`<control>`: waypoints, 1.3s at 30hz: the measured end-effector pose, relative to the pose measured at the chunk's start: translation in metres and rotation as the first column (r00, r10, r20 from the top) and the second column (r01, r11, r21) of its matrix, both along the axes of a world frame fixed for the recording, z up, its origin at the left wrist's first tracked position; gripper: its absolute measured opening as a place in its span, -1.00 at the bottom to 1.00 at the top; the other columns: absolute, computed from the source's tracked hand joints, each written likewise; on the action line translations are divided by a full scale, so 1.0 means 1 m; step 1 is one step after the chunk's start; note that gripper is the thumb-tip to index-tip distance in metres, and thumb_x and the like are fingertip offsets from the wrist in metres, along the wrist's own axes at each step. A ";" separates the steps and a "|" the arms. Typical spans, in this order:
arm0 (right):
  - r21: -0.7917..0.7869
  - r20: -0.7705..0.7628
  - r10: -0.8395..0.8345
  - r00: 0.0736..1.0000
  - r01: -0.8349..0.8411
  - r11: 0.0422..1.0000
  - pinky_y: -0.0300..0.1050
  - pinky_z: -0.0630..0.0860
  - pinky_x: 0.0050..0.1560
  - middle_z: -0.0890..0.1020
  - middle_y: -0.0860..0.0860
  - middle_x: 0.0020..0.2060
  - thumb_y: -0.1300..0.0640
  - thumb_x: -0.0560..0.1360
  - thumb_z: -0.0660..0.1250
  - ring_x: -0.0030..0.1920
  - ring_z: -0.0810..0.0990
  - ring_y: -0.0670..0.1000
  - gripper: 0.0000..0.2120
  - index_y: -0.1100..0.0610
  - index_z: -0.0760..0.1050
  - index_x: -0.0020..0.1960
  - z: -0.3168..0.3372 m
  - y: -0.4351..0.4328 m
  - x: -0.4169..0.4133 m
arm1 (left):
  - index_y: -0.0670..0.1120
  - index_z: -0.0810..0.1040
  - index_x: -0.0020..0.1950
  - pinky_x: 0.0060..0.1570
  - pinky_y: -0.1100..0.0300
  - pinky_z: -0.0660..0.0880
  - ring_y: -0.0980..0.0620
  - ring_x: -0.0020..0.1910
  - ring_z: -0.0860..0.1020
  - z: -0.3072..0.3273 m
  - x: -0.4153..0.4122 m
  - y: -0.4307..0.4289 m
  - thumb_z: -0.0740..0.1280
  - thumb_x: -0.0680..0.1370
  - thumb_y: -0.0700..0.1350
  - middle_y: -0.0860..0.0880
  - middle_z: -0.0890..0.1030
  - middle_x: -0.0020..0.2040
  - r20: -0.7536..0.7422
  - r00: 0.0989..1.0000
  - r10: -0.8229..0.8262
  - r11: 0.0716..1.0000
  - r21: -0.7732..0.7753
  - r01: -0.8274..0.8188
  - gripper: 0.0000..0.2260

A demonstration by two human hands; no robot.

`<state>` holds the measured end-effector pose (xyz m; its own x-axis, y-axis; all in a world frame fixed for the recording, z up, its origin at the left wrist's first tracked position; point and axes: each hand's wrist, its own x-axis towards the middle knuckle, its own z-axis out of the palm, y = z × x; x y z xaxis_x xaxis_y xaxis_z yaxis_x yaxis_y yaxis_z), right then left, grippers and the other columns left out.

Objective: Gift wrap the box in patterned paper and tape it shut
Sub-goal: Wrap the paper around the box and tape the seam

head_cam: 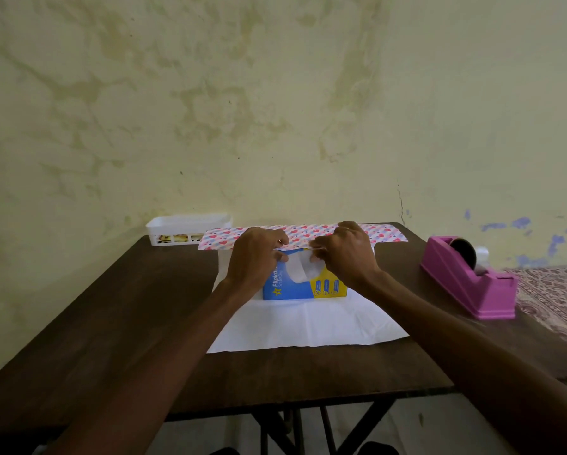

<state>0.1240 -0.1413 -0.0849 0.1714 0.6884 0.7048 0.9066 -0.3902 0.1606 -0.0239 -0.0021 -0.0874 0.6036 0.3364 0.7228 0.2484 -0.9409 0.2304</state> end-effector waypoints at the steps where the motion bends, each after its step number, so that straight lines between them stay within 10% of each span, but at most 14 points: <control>1: 0.000 0.000 -0.009 1.000 0.009 1.000 -0.16 0.39 -0.07 0.62 0.01 -0.49 0.14 0.19 0.60 -0.42 0.56 0.08 -0.81 -0.04 0.71 -0.23 0.001 0.000 0.000 | -0.07 0.68 -0.06 -0.26 0.35 0.28 0.01 -0.19 0.61 0.000 0.000 0.000 0.56 0.33 -0.17 -0.05 0.70 -0.15 0.003 1.000 0.005 1.000 0.007 -0.005 -0.79; 11: 0.119 0.005 0.145 0.989 -0.145 0.982 -0.17 0.47 -0.33 0.65 0.08 -0.44 0.23 0.25 0.62 -0.44 0.58 0.13 -0.79 0.05 0.73 -0.15 0.001 -0.009 -0.006 | -0.16 0.70 -0.04 -0.14 0.26 0.40 -0.08 -0.18 0.64 -0.011 -0.003 0.004 0.42 0.46 -0.06 -0.10 0.70 -0.12 0.027 0.999 -0.032 0.994 0.106 0.029 -0.81; 30: 0.188 -0.001 0.209 0.978 -0.205 0.960 0.04 0.55 0.12 0.73 0.03 -0.07 0.28 0.36 0.53 -0.07 0.69 0.09 -0.76 0.12 0.70 0.02 -0.027 -0.001 0.018 | -0.15 0.69 -0.12 -0.15 0.14 0.52 -0.05 -0.21 0.62 -0.019 -0.002 0.008 0.49 0.42 -0.14 -0.07 0.69 -0.17 0.090 0.996 -0.015 0.981 0.194 -0.002 -0.90; 39: 0.169 -0.083 0.183 0.980 -0.167 0.971 -0.04 0.54 -0.02 0.73 0.06 -0.12 0.31 0.36 0.47 -0.12 0.67 0.15 -0.78 0.12 0.69 -0.02 -0.020 0.005 0.017 | -0.09 0.70 -0.05 -0.06 0.20 0.37 -0.04 -0.13 0.62 -0.018 0.006 0.012 0.54 0.37 -0.17 -0.02 0.69 -0.12 0.123 0.992 0.029 0.980 0.192 -0.053 -0.82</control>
